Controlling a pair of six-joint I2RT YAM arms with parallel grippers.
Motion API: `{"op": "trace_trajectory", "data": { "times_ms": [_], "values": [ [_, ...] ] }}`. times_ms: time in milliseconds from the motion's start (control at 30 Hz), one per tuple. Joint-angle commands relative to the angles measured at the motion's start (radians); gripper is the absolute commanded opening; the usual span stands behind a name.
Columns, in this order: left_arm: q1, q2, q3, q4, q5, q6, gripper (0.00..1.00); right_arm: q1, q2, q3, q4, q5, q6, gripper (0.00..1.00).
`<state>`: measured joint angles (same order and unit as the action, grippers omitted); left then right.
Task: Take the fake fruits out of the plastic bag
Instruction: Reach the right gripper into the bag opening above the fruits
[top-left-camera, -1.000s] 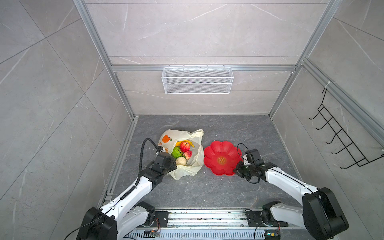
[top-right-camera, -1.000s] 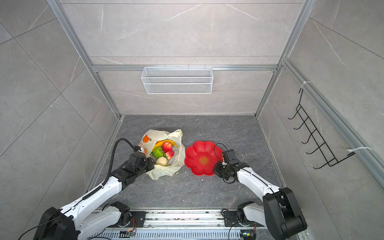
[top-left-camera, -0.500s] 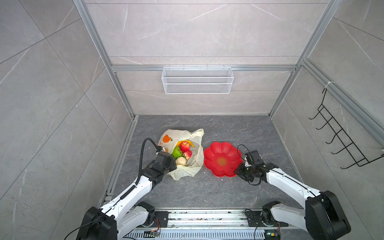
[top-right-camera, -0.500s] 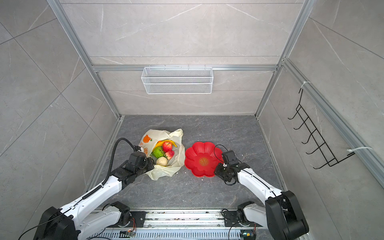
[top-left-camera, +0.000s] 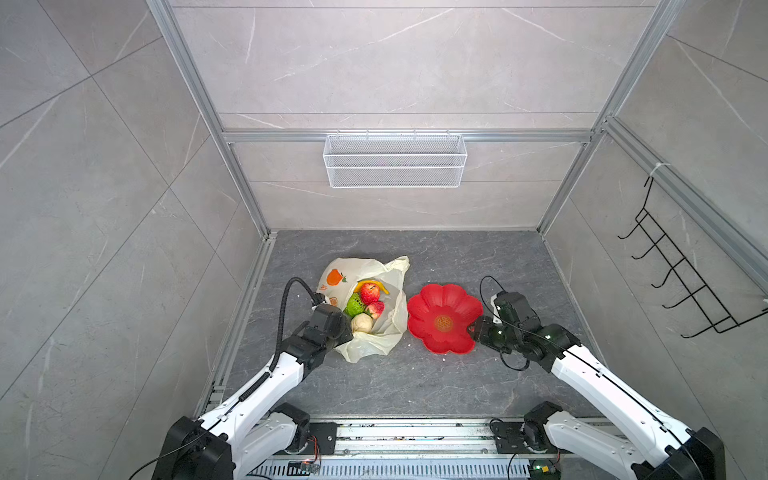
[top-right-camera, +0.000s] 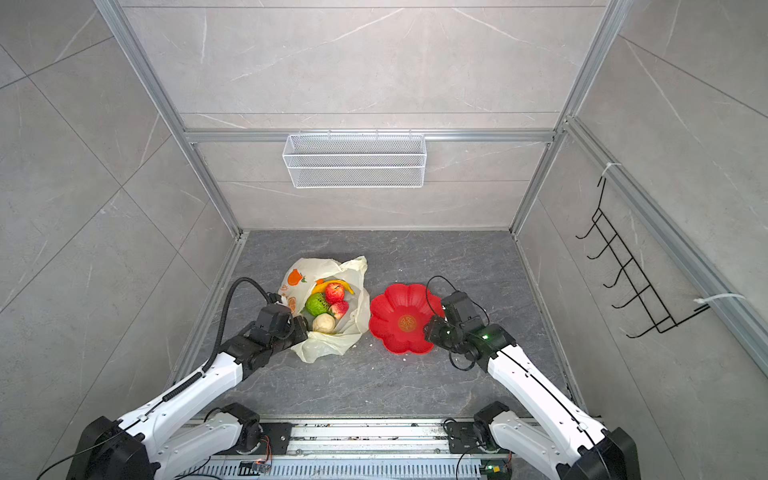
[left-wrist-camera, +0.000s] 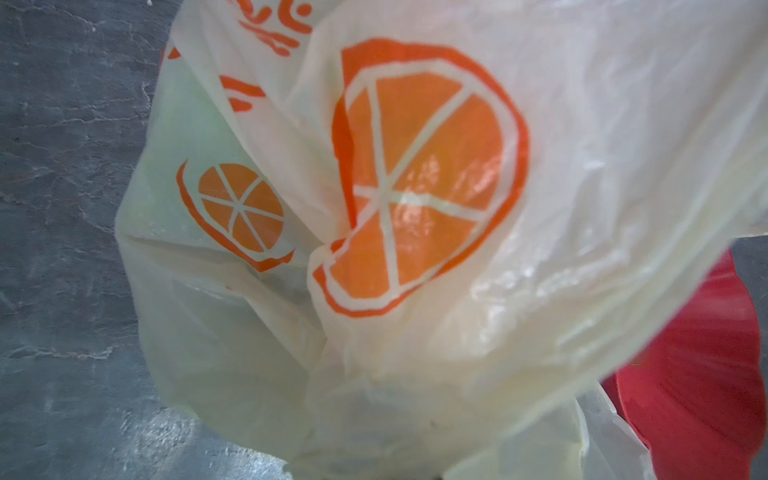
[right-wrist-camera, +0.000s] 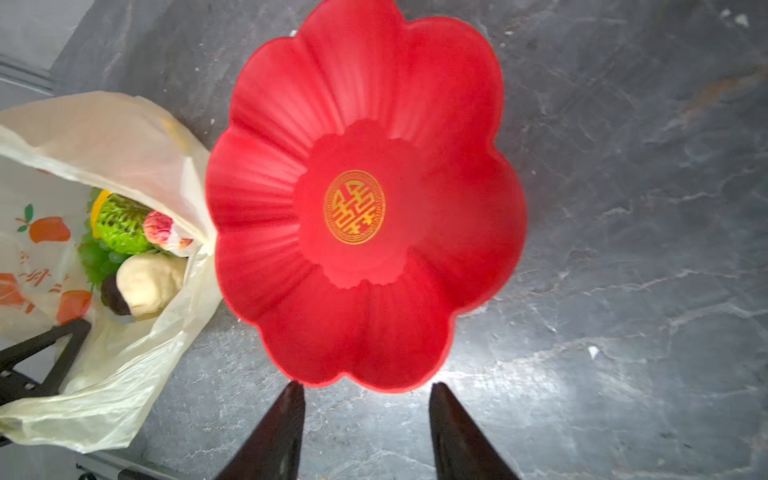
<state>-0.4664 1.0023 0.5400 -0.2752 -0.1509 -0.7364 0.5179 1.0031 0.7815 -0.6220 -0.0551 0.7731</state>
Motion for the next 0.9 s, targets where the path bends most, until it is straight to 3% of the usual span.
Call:
{"op": "trace_trajectory", "data": {
  "times_ms": [0, 167, 500, 667, 867],
  "values": [
    [-0.003, -0.037, -0.017, -0.046, 0.002, 0.007, 0.0, 0.121, 0.082, 0.099, 0.024, 0.082, -0.028, 0.51],
    [-0.003, -0.077, -0.046, -0.08, -0.001, -0.01, 0.0, 0.329, 0.317, 0.288, 0.124, 0.167, -0.079, 0.5],
    [-0.005, -0.105, -0.1, -0.085, 0.038, -0.047, 0.0, 0.479, 0.799, 0.599, 0.28, 0.06, -0.133, 0.47],
    [-0.005, -0.111, -0.125, -0.078, 0.037, -0.051, 0.0, 0.513, 0.919, 0.672, 0.263, 0.05, -0.151, 0.44],
    [-0.005, -0.09, -0.153, -0.036, 0.038, -0.068, 0.0, 0.538, 0.94, 0.599, 0.271, 0.066, -0.142, 0.42]
  ]
}}
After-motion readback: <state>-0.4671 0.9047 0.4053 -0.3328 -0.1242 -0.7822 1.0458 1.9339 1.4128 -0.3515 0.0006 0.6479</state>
